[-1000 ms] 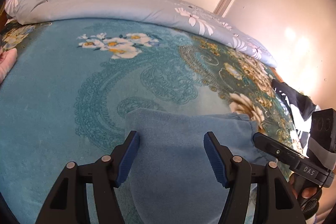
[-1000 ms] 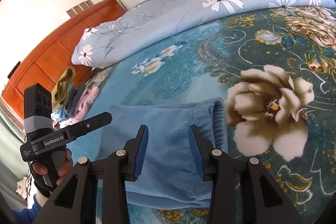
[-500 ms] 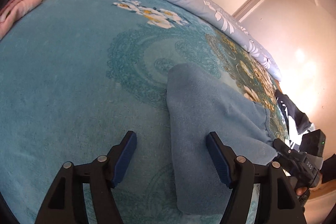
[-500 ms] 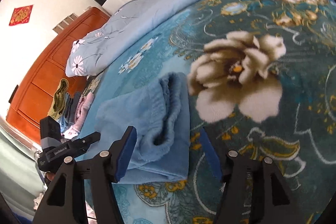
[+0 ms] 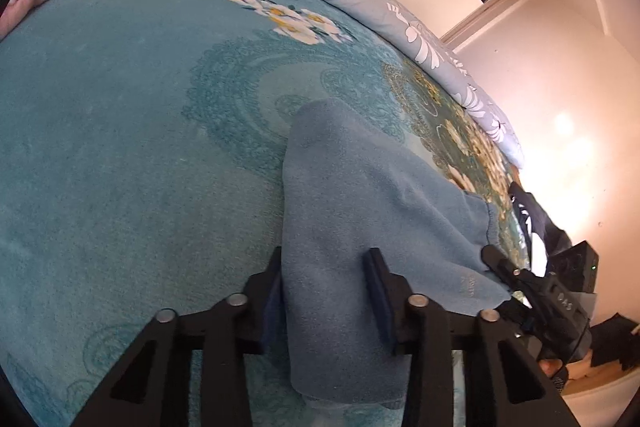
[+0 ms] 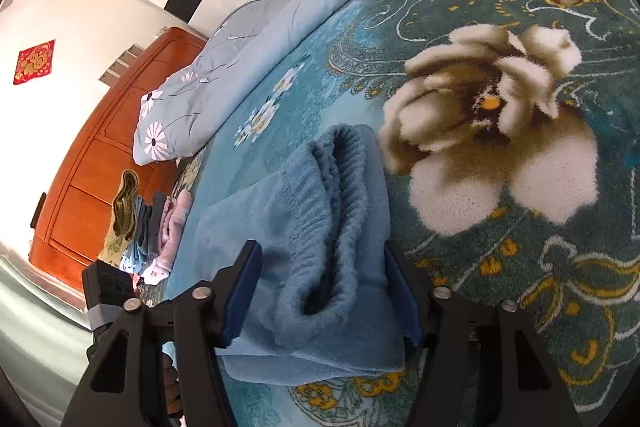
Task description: Fold clothes
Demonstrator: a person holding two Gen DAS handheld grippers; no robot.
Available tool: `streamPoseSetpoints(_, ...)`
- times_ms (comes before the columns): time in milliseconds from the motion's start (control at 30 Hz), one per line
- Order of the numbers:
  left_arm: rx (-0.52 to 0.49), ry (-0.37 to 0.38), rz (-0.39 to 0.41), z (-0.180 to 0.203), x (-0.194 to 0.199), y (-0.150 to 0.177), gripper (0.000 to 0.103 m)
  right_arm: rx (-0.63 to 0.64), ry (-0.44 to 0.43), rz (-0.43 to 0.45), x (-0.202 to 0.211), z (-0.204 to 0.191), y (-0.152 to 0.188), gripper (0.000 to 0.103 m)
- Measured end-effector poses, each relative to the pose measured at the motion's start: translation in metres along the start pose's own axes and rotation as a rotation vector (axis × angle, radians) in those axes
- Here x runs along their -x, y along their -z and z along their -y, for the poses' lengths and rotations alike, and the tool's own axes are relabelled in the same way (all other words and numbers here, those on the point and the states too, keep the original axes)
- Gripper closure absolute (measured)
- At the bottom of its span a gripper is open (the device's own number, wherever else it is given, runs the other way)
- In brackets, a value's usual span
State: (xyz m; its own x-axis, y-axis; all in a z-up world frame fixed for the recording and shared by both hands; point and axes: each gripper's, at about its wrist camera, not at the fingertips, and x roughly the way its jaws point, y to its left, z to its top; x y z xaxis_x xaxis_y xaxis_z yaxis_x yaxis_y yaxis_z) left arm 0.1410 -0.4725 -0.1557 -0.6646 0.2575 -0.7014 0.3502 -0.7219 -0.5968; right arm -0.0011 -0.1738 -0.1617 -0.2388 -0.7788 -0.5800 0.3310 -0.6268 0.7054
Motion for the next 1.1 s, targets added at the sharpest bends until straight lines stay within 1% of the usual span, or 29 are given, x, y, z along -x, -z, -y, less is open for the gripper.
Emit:
streamPoseSetpoints(67, -0.012, -0.007, 0.012, 0.005, 0.005, 0.0, 0.078, -0.032, -0.01, -0.003, 0.003, -0.001, 0.001, 0.066)
streamPoseSetpoints(100, -0.024, -0.01, 0.014, 0.008, 0.009, 0.001, 0.079, -0.031, -0.001, -0.003, 0.005, -0.005, 0.001, 0.069)
streamPoseSetpoints(167, -0.046, -0.008, 0.025, 0.012, 0.021, 0.002, 0.082, -0.018, 0.012, -0.003, 0.011, -0.016, 0.002, 0.07)
streamPoseSetpoints(300, -0.065, 0.031, 0.071, 0.009, 0.056, 0.003, 0.082, 0.03, -0.001, 0.005, 0.026, -0.048, 0.005, 0.071)
streamPoseSetpoints(367, -0.079, 0.035, 0.103, 0.004, 0.078, 0.0, 0.082, 0.068, -0.014, 0.009, 0.032, -0.07, 0.006, 0.071)
streamPoseSetpoints(533, -0.115, 0.01, 0.208, -0.014, 0.143, -0.016, 0.082, 0.18, -0.061, 0.001, 0.028, -0.139, 0.011, 0.071)
streamPoseSetpoints(600, -0.115, -0.005, 0.258, -0.024, 0.172, -0.028, 0.082, 0.222, -0.092, -0.006, 0.02, -0.169, 0.014, 0.071)
streamPoseSetpoints(733, -0.14, -0.044, 0.368, -0.049, 0.231, -0.057, 0.082, 0.29, -0.13, -0.053, -0.011, -0.229, 0.012, 0.072)
streamPoseSetpoints(833, -0.171, -0.087, 0.423, -0.073, 0.272, -0.083, 0.082, 0.336, -0.187, -0.071, -0.036, -0.281, 0.009, 0.072)
streamPoseSetpoints(900, -0.206, -0.145, 0.448, -0.087, 0.294, -0.104, 0.082, 0.386, -0.216, -0.072, -0.052, -0.321, 0.008, 0.072)
streamPoseSetpoints(967, -0.229, -0.182, 0.466, -0.104, 0.314, -0.126, 0.082, 0.419, -0.244, -0.079, -0.072, -0.358, 0.007, 0.072)
streamPoseSetpoints(1100, -0.213, -0.202, 0.486, -0.148, 0.354, -0.173, 0.082, 0.462, -0.286, -0.098, -0.117, -0.422, 0.003, 0.071)
